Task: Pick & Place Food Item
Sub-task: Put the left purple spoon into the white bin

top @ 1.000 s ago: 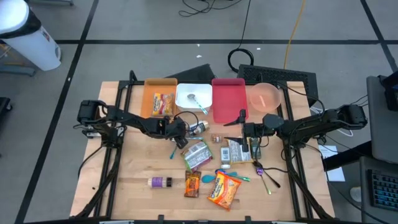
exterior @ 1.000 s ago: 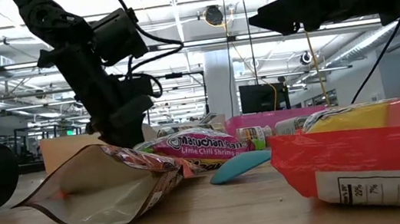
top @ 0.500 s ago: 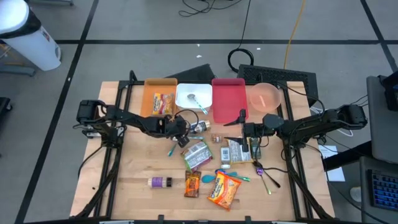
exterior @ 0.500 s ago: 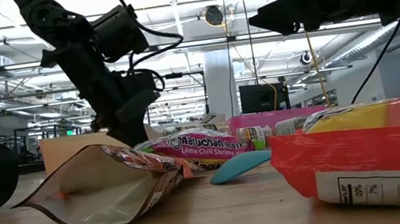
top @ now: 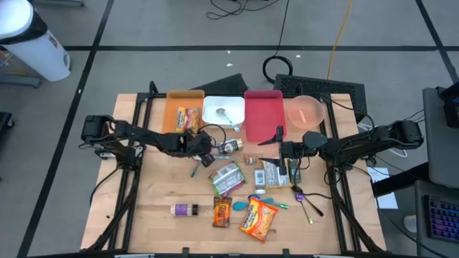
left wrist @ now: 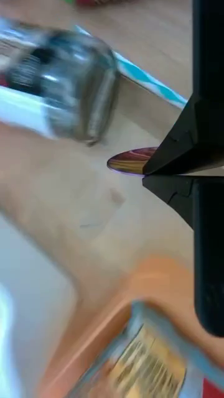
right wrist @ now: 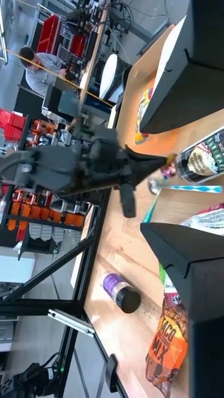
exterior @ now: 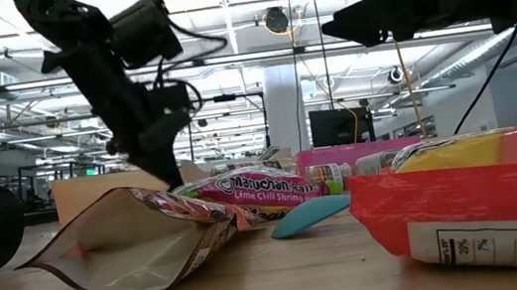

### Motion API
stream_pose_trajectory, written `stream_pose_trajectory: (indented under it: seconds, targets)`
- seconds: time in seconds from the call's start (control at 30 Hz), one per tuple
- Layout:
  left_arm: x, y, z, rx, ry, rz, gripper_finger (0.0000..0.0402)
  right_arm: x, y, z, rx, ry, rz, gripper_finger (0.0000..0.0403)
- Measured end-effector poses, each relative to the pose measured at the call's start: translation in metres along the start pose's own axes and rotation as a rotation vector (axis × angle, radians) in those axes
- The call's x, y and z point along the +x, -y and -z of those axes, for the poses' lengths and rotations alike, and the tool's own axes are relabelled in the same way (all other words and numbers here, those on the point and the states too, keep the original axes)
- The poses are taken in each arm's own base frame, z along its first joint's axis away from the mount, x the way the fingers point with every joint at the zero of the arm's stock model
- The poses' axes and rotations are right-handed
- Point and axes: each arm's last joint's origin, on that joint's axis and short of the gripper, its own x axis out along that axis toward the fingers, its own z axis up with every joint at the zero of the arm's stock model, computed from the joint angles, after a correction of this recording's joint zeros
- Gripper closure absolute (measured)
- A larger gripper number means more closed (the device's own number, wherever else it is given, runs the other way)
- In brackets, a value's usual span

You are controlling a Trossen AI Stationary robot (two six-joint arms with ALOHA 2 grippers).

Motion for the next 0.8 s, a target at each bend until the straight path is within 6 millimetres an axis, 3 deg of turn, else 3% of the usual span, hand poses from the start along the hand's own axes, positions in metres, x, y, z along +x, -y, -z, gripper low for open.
stream_pose_trajectory:
  seconds: [0.37,0.8]
  targets:
    - [-0.049,0.011,-0.005,0.024,0.229,-0.070,0.0400,0.000,0.001,0.001,0.000,-0.005,0.006,0.0161]
    - [-0.072,0.035,-0.008,0.108,0.482,-0.145,0.0401,0.000,0.001,0.001,0.001,-0.006,0.005,0.0161]
